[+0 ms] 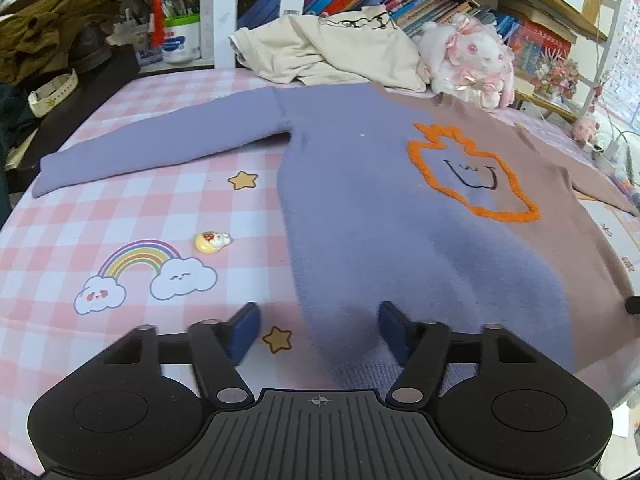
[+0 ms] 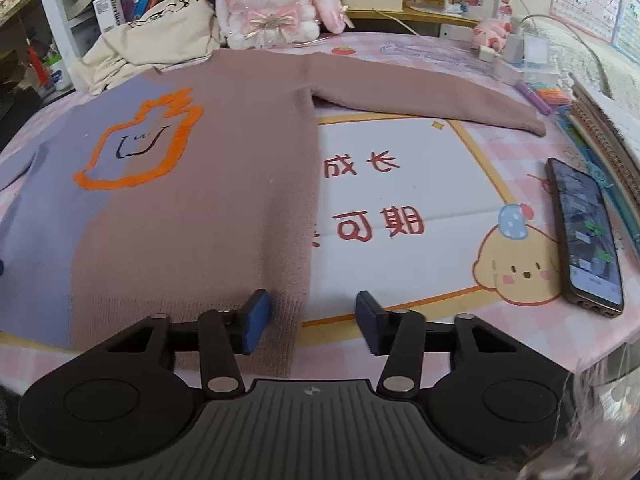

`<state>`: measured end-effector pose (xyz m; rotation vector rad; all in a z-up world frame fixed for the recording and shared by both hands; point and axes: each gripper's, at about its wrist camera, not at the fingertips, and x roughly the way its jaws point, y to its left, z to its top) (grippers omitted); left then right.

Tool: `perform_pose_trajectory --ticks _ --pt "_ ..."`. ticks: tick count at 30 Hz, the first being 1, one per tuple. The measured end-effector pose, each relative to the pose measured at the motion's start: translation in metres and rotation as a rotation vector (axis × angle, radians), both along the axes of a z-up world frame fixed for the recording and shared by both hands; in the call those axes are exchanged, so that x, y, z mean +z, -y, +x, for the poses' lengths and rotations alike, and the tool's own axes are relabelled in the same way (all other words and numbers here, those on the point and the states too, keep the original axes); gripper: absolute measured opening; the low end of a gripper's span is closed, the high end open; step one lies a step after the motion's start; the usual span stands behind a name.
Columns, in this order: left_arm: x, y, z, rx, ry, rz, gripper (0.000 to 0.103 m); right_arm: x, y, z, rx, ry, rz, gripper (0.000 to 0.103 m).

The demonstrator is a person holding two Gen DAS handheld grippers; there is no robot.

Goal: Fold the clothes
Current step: 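Release the mauve sleeve and smooth the sweater hem with the right gripper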

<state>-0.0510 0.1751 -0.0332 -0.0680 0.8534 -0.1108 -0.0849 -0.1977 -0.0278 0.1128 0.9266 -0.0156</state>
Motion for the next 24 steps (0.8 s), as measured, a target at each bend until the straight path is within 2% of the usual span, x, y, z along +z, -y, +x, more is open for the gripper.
perform_pose_trajectory --ticks 1,2,3,5,7,11,24 --pt "0.0 0.001 0.0 -0.007 0.0 -0.009 0.047 0.0 -0.001 0.001 0.01 0.002 0.011 0.027" --pt "0.001 0.002 0.0 -0.013 -0.001 -0.017 0.037 0.001 -0.002 0.002 0.023 0.003 0.02 0.019" --pt "0.001 0.003 0.0 -0.019 -0.005 -0.019 0.032 0.001 -0.003 0.004 0.029 0.004 0.023 0.017" --pt "0.001 0.005 0.0 -0.029 -0.012 -0.024 0.013 0.001 -0.005 0.007 0.035 0.006 0.022 0.014" --pt "0.001 0.003 -0.001 -0.014 -0.015 -0.034 0.008 0.001 -0.006 0.011 0.036 0.01 0.014 0.013" --pt "0.001 0.004 -0.005 -0.011 -0.016 -0.048 0.008 0.0 -0.01 0.022 0.057 0.025 -0.05 0.012" --pt "0.001 0.004 0.001 -0.037 -0.012 -0.044 0.007 0.001 -0.013 0.01 0.028 0.022 -0.068 0.009"
